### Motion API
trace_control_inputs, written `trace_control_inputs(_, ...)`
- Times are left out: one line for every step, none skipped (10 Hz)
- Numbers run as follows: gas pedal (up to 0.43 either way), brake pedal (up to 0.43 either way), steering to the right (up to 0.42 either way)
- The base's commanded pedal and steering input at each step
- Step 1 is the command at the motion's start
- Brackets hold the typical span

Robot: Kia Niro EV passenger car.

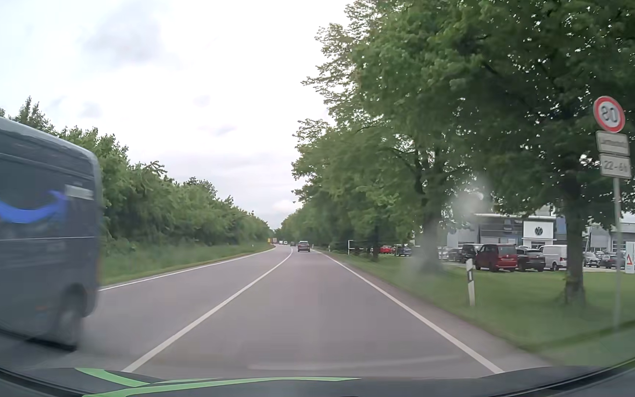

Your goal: Follow the waypoints while adhering to traffic rules and regulations

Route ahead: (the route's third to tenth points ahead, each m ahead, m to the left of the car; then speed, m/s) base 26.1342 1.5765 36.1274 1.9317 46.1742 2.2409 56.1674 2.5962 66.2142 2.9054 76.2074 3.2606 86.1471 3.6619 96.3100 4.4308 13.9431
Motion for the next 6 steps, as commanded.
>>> trace_control_inputs(0.5, 0.0, -0.006)
trace_control_inputs(0.5, 0.0, -0.006)
trace_control_inputs(0.5, 0.0, -0.006)
trace_control_inputs(0.5, 0.0, -0.005)
trace_control_inputs(0.5, 0.0, -0.005)
trace_control_inputs(0.5, 0.0, -0.005)
